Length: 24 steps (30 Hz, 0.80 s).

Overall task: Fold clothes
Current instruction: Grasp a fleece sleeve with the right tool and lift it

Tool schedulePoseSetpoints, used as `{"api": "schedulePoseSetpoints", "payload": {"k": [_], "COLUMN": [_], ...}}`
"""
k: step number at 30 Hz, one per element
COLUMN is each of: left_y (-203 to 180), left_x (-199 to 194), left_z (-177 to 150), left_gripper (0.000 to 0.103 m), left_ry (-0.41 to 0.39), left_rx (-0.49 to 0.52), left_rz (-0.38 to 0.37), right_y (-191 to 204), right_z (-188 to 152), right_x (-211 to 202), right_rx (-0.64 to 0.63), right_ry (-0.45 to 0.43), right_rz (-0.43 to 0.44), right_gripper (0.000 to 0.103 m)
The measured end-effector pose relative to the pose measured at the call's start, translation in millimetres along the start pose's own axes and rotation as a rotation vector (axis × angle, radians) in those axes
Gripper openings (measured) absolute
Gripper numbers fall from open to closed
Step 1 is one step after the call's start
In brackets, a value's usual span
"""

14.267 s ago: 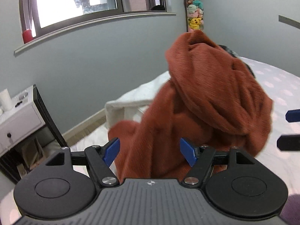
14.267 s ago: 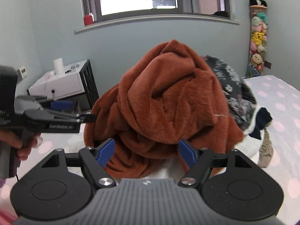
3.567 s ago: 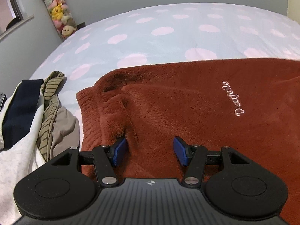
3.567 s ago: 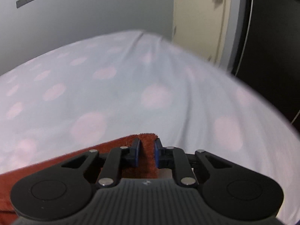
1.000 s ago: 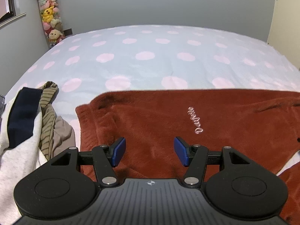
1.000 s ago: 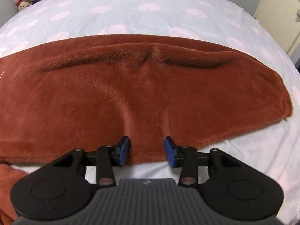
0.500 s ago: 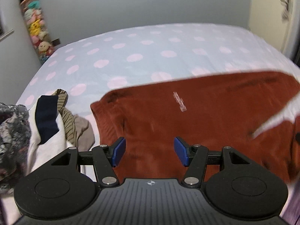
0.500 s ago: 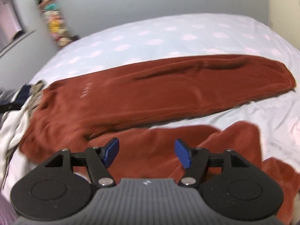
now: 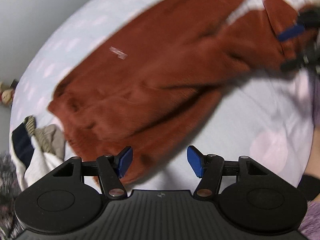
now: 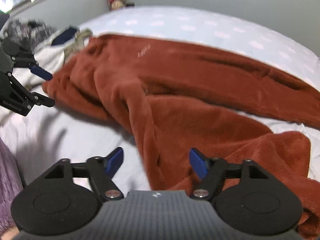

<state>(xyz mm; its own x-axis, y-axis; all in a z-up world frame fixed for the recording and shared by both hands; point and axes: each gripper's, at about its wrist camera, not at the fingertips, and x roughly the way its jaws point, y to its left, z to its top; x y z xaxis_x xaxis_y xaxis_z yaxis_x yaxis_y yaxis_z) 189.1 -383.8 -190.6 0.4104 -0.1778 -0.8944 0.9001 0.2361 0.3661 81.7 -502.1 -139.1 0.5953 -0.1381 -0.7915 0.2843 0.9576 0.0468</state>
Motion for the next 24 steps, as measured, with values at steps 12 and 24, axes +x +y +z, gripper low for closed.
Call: {"api": "schedulePoseSetpoints", "payload": {"k": [12,24], "left_y": [32,96], "left_x": [2,-42], "left_z": [-2,0], "left_gripper": [0.004,0.0], "left_ry": [0.004,-0.13], "left_rx": [-0.13,-0.235], "left_rz": [0.046,0.04], "right_y": [-32,-97], "right_z": [8,110], "right_x": [-26,23], "right_rx": [0.129,0.089], "right_ry": [-0.138,-0.182], "right_rz": [-0.076,-0.318], "right_gripper": [0.007,0.0]}}
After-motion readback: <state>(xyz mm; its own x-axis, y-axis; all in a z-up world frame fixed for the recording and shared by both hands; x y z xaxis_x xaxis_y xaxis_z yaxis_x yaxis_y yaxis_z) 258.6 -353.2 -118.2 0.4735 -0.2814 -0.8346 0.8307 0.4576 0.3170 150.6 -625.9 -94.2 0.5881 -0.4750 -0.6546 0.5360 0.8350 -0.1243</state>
